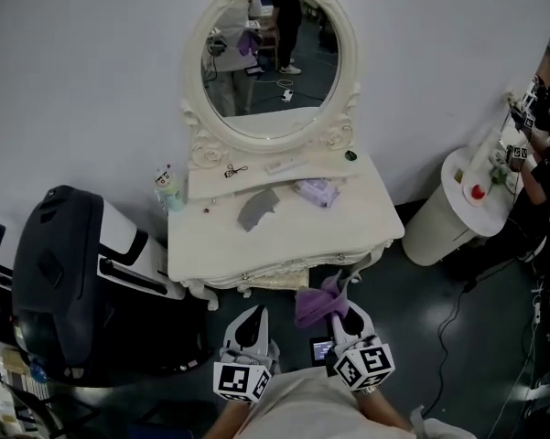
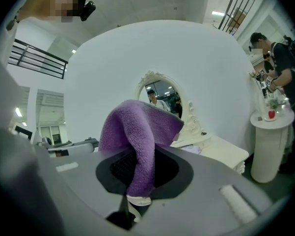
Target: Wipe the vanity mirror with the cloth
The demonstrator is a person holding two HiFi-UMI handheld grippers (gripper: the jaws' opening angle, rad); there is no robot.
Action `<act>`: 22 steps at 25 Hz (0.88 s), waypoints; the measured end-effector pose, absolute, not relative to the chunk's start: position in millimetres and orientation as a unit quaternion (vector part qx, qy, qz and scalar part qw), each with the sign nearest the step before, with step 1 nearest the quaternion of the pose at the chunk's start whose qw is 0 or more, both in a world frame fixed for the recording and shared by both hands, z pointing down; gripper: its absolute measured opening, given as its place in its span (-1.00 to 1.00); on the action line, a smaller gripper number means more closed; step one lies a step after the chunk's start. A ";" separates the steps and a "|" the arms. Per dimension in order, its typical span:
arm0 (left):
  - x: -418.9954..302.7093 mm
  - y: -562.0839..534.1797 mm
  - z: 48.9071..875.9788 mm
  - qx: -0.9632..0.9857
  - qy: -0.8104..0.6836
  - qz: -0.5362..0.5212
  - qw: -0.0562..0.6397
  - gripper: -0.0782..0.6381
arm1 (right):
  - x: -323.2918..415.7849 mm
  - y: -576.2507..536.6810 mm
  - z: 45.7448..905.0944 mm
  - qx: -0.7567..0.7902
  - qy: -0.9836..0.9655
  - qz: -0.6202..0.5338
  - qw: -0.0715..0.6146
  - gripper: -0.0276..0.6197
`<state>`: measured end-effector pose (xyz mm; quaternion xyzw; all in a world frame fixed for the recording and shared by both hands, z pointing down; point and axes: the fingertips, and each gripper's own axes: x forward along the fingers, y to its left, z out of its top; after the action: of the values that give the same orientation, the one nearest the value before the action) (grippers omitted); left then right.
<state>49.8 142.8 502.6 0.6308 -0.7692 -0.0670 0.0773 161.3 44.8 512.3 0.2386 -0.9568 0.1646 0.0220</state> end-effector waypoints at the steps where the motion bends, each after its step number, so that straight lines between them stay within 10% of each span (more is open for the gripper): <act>1: 40.8 133.9 502.1 0.634 -0.767 -0.068 0.077 -0.78 | 153.4 35.1 512.7 0.244 -0.955 0.167 0.023 -0.73; 22: -110.7 -28.1 496.3 0.706 -0.697 -0.076 0.097 -0.78 | 17.7 -97.0 503.0 0.342 -0.924 0.166 0.031 -0.73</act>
<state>-110.7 -28.1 496.3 0.7061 -0.6973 -0.0763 0.0967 17.7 -97.0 503.0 0.3420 -0.9244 0.1660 0.0308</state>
